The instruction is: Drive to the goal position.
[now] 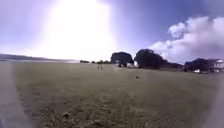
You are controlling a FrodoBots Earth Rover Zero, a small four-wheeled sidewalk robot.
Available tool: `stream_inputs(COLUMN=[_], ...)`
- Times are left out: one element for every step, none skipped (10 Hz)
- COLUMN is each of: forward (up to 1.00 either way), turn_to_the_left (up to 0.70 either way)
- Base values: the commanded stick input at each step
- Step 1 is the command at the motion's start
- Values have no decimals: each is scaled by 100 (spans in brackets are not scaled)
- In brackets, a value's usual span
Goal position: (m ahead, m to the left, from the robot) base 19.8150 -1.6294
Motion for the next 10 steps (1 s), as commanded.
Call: stream_inputs(forward=[70,70,70,70,70,70,70,70,70,70], turn_to_the_left=[-13,-13,-14,-10,-5,0,0,0,0,0])
